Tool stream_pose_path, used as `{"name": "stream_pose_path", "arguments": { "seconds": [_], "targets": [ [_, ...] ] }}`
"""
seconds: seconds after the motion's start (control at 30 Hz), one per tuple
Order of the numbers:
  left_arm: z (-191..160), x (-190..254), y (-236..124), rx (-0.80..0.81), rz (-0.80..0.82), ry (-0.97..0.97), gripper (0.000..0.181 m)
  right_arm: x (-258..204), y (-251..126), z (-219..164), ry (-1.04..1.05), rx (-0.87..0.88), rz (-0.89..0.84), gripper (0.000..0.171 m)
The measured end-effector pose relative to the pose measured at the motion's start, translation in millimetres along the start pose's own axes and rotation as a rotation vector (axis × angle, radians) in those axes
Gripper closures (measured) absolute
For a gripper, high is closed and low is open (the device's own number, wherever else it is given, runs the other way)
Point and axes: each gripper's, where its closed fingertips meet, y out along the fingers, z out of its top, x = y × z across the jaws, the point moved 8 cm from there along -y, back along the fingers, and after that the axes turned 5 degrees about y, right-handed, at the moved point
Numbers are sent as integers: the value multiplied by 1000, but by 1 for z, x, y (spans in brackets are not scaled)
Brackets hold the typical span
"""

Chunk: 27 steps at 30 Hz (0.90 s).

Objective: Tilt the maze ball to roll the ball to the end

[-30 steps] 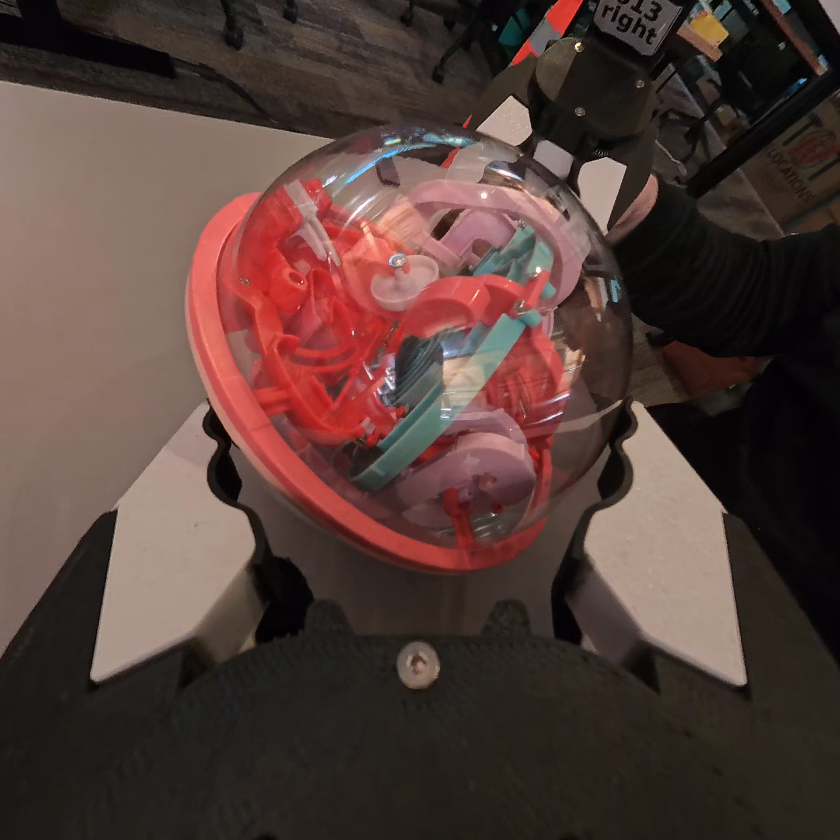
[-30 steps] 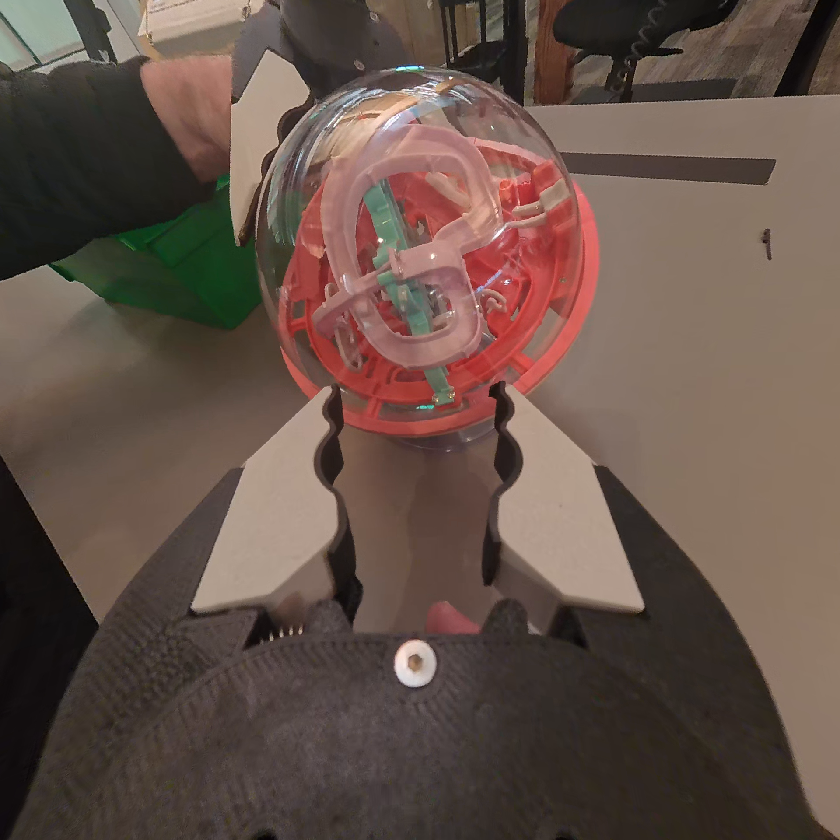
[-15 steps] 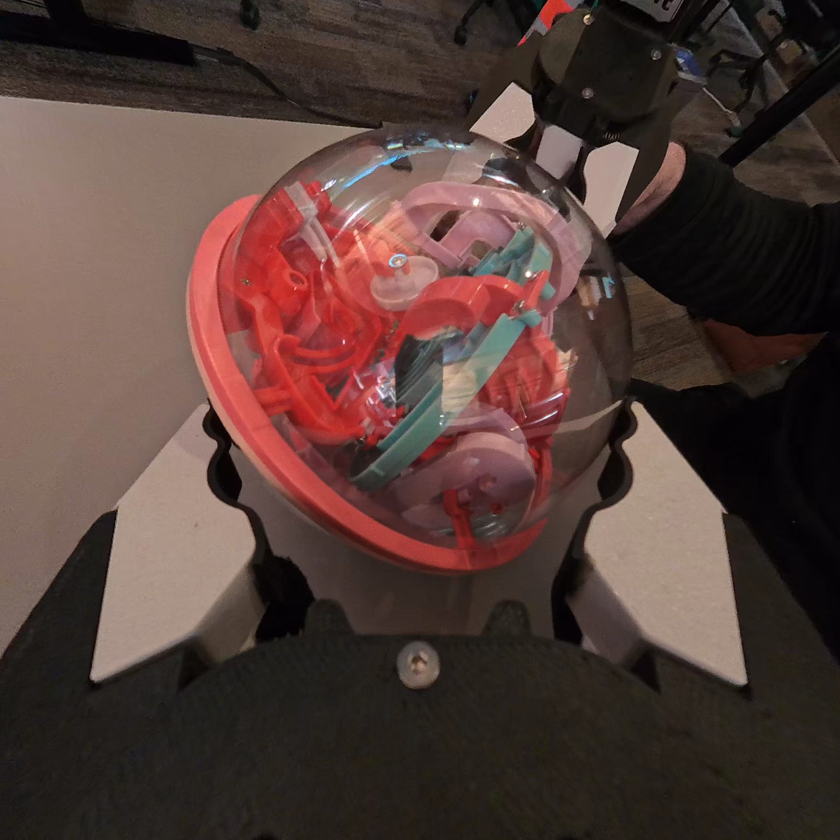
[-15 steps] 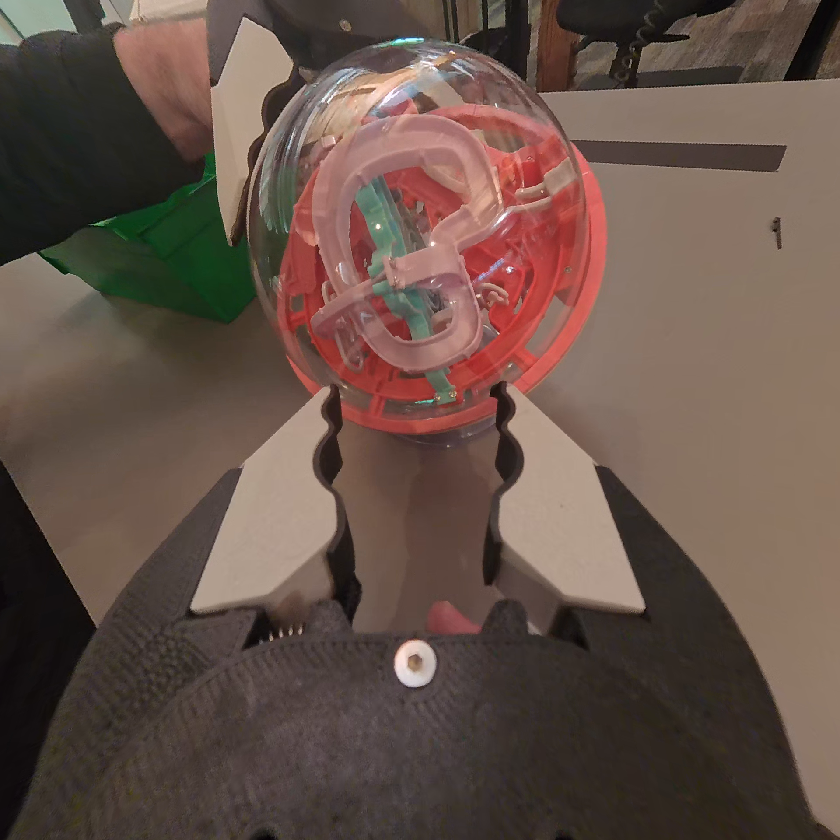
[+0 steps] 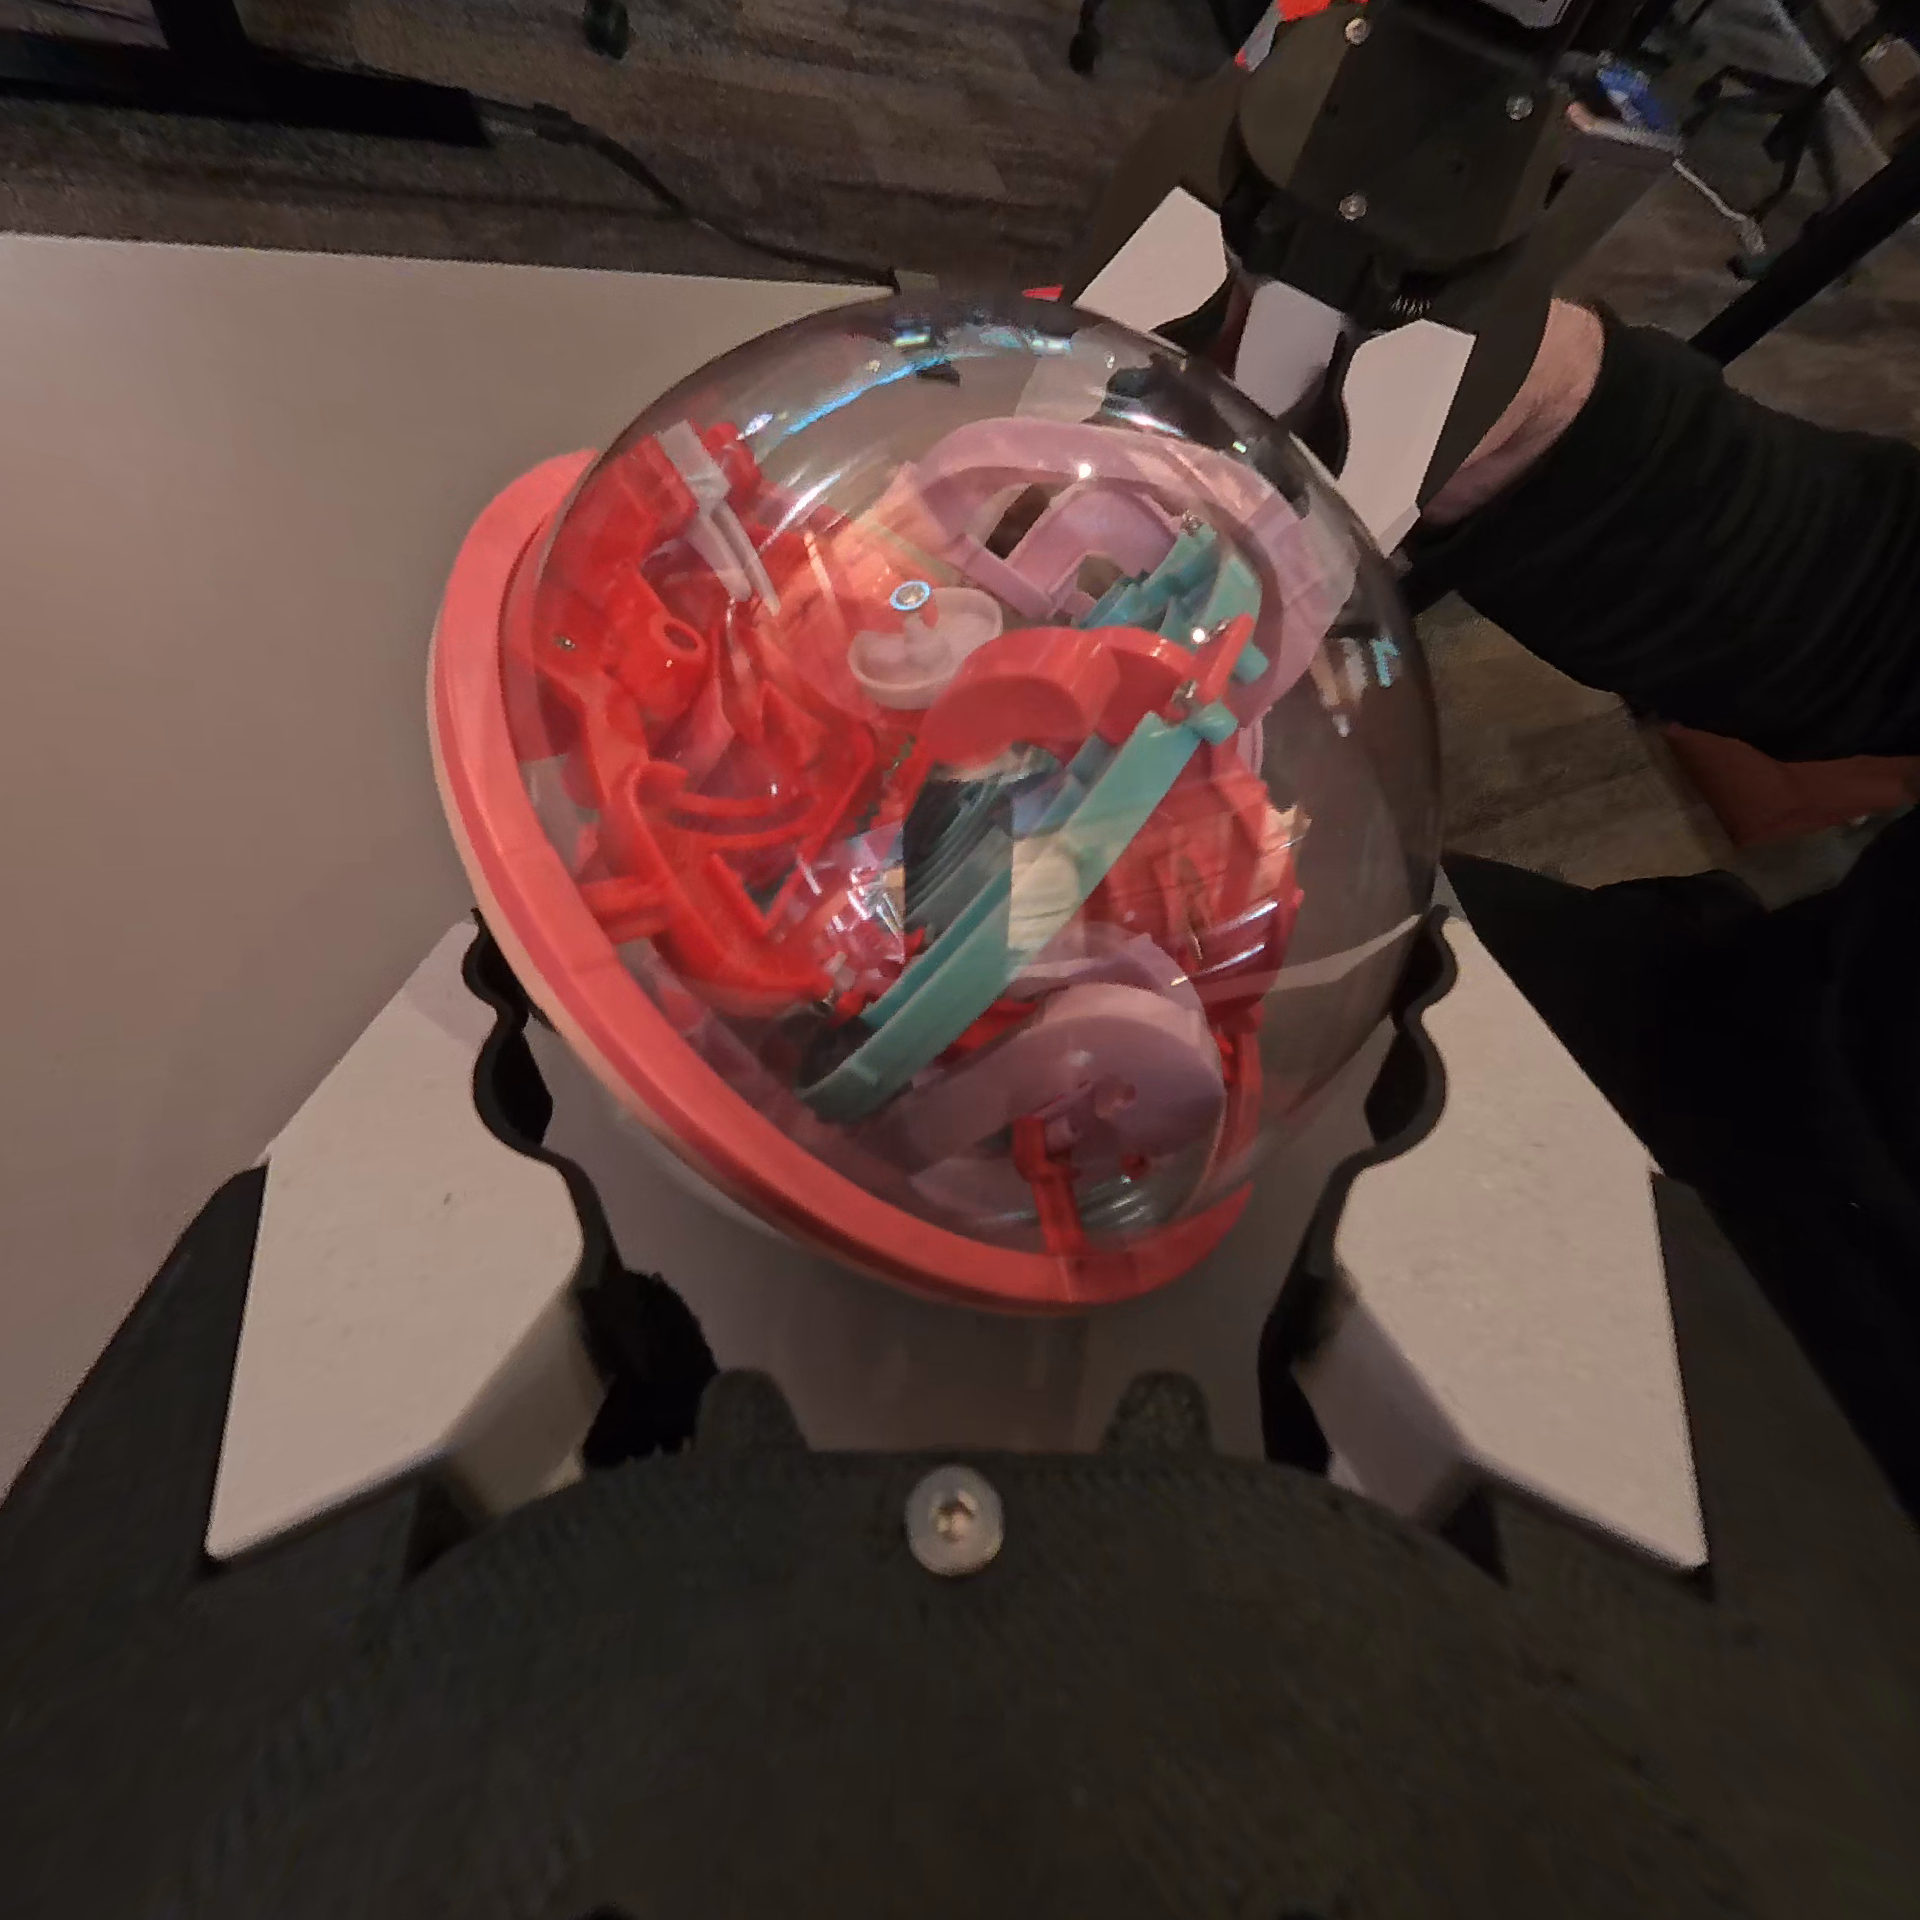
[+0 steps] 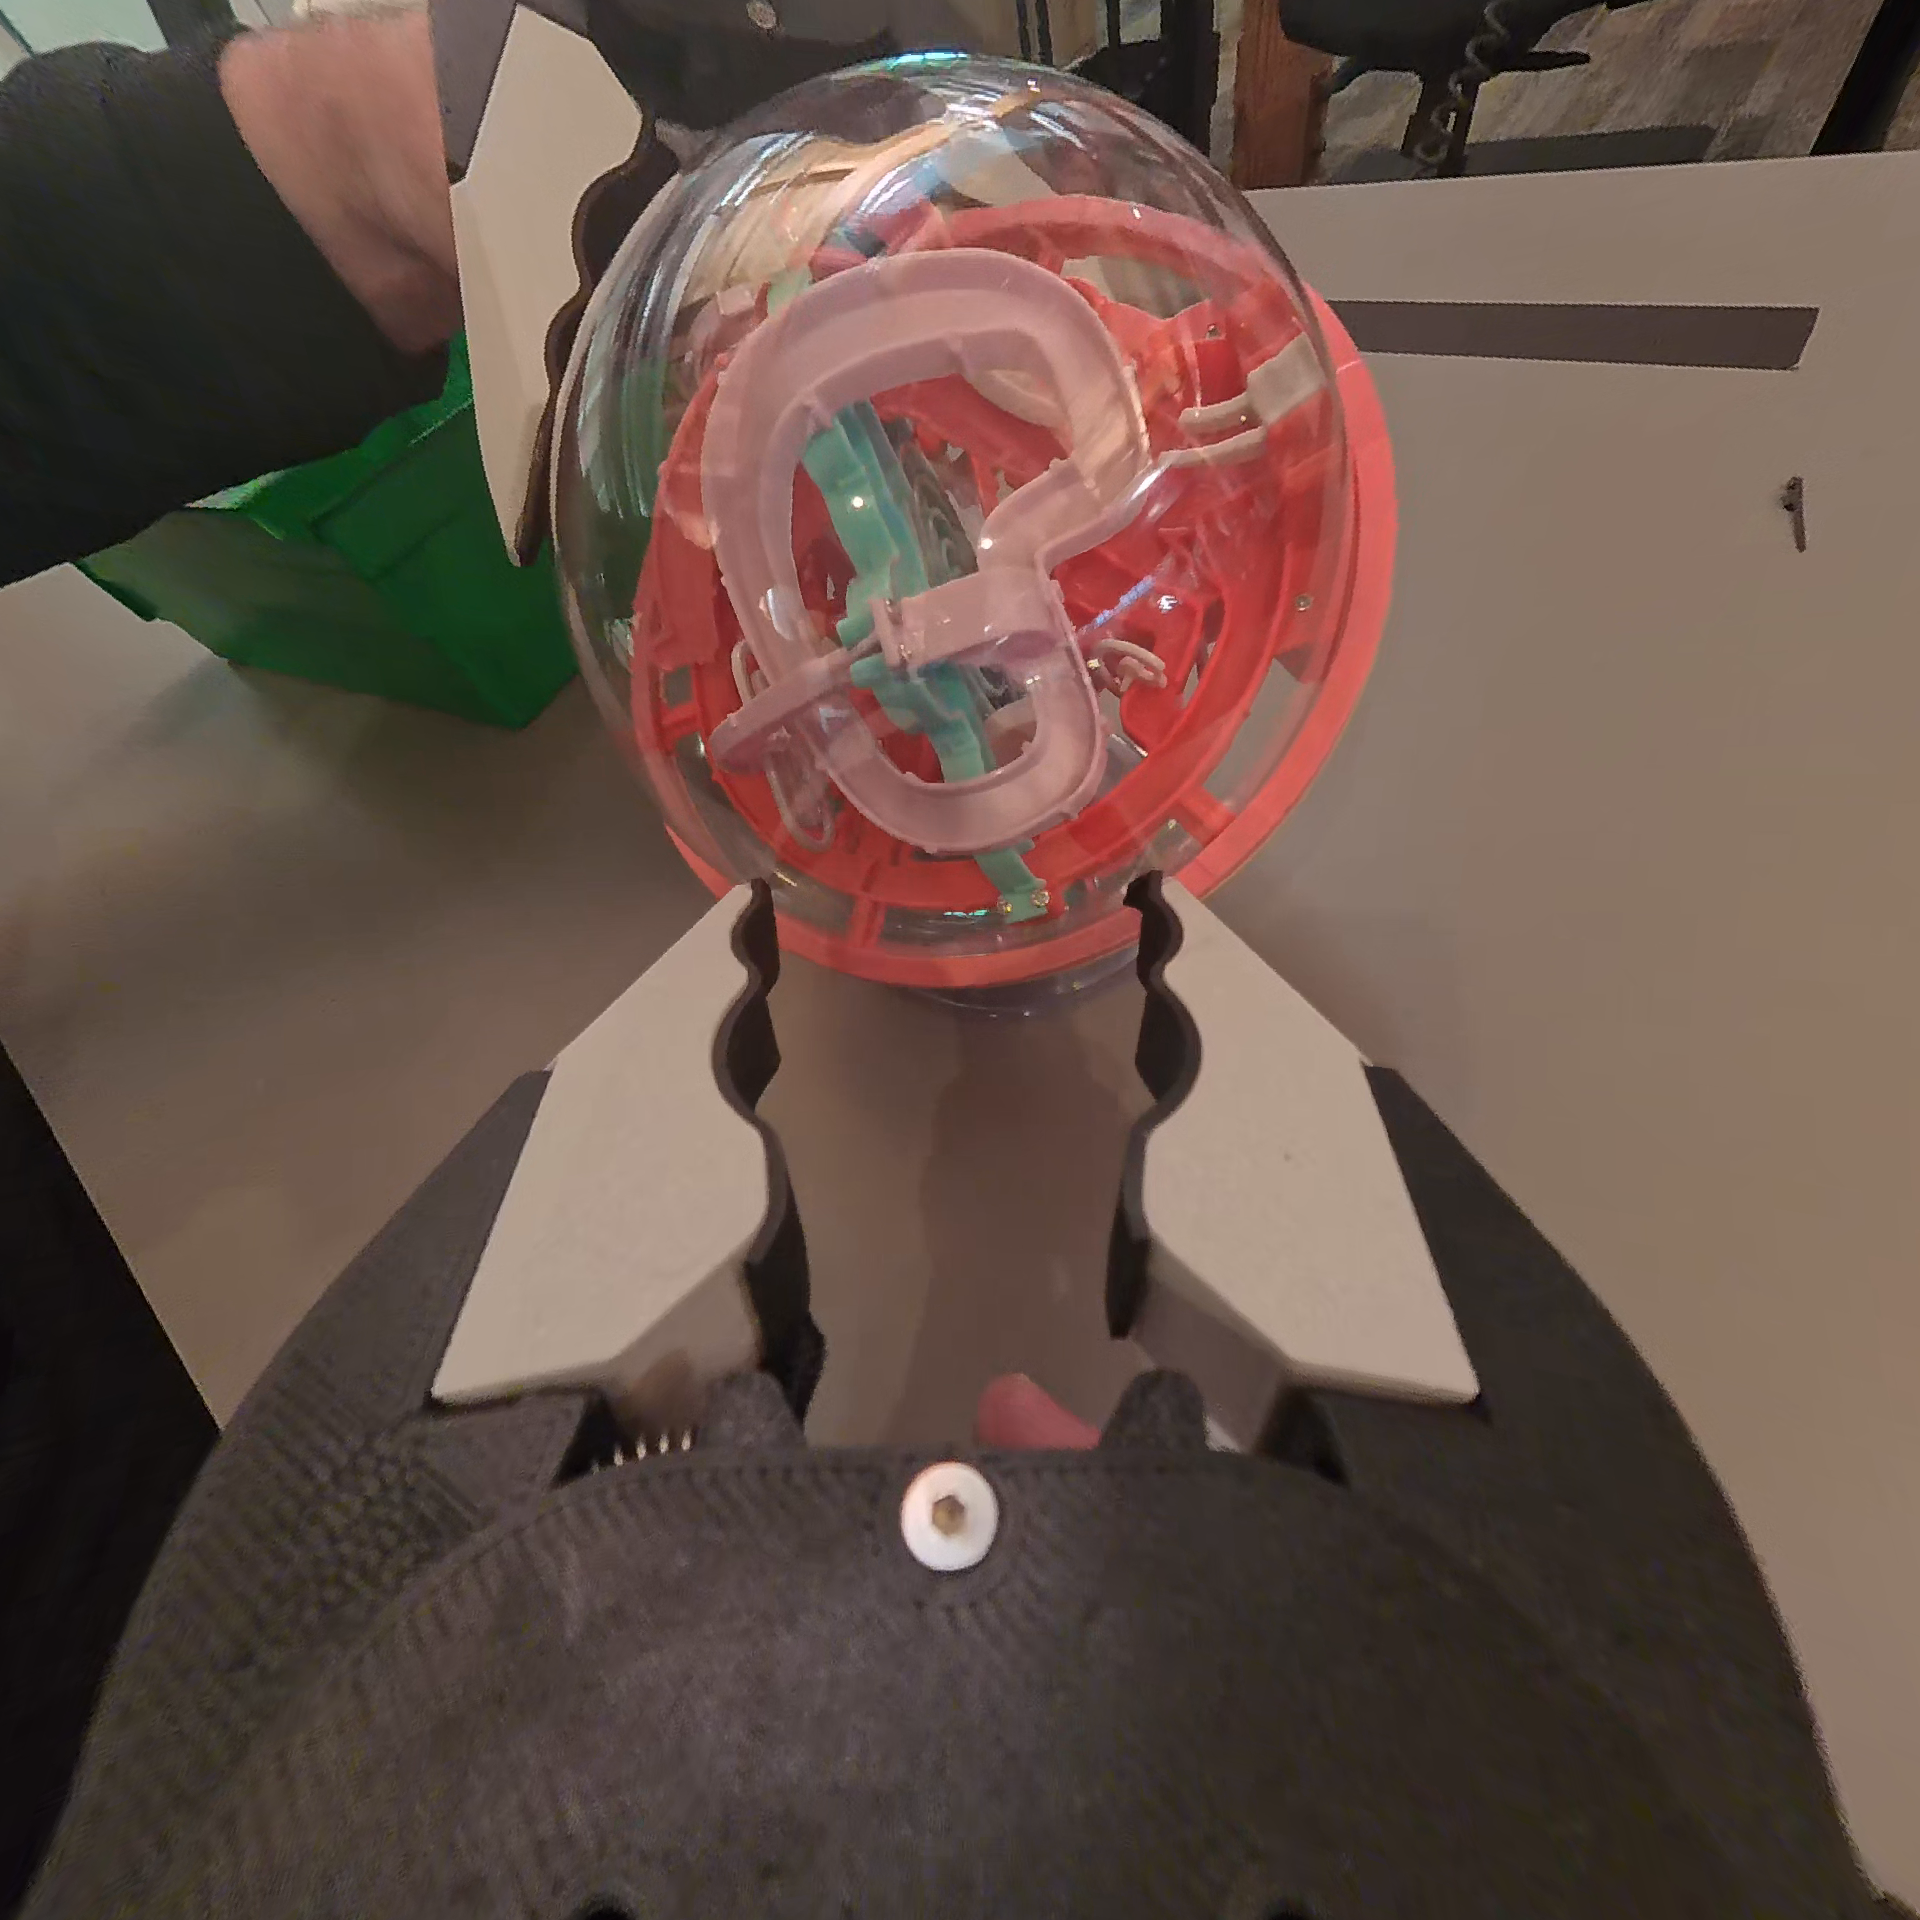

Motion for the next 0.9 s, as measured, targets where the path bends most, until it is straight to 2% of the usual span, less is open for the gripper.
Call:
{"name": "stream_pose_path", "arguments": {
  "seconds": [0.17,0.43,0.9],
  "targets": [
    [3,2,-1,-23,24,33,24,0,3,-2,-3,-19,-3,102],
    [0,0,-1,60,20,66,24,-2,4,-2,-27,-36,-29,104],
    [-3,1,0,91,41,131,24,-10,4,1,-101,-75,-123,100]
  ]
}}
